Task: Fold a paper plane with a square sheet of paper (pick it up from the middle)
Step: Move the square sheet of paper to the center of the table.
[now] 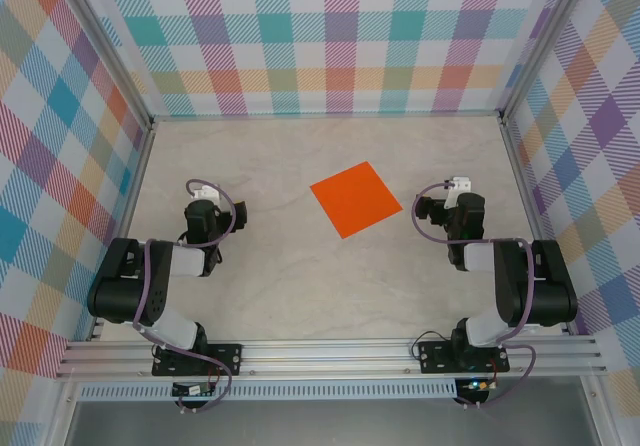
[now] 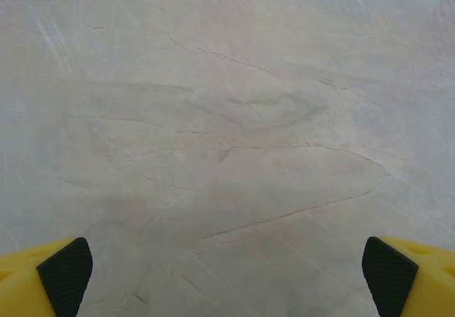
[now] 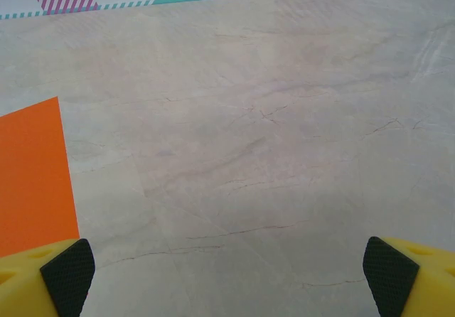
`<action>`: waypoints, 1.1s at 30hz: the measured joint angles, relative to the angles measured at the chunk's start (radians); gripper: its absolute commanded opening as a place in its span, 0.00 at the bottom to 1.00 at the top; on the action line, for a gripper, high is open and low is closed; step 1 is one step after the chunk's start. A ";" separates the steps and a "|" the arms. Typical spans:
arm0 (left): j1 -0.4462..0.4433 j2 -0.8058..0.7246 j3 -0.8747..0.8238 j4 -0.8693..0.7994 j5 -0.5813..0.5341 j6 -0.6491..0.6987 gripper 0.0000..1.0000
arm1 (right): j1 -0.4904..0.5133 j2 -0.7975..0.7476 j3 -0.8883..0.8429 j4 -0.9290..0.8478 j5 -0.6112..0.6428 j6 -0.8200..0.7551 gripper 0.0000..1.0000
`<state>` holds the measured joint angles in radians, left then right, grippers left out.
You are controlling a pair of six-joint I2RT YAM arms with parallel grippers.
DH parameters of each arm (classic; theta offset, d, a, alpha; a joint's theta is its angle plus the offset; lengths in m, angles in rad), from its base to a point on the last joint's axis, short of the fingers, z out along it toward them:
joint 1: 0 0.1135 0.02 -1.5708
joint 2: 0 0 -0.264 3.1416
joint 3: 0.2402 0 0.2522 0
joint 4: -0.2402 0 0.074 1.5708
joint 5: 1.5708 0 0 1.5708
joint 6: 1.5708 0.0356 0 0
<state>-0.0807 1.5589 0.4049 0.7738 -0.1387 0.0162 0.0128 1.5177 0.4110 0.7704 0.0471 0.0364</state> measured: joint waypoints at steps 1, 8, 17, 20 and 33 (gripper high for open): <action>0.000 0.000 0.000 0.000 0.000 0.000 1.00 | 0.000 0.000 0.000 0.000 0.000 0.000 1.00; 0.000 0.000 0.000 0.000 0.000 0.000 1.00 | 0.000 0.000 0.000 0.000 0.000 0.000 1.00; 0.000 0.000 0.000 0.000 0.007 0.000 1.00 | 0.000 0.000 0.000 0.000 0.000 0.000 1.00; 0.000 0.000 0.000 0.000 0.009 0.000 1.00 | 0.000 0.000 0.000 0.000 0.000 0.000 1.00; 0.000 -0.064 0.024 -0.117 -0.027 -0.017 1.00 | 0.000 -0.062 0.106 -0.235 -0.005 0.000 1.00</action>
<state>-0.0803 1.4948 0.4294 0.6571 -0.1654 -0.0010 0.0128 1.4555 0.5167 0.5354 0.0422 0.0368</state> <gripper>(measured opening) 0.998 0.996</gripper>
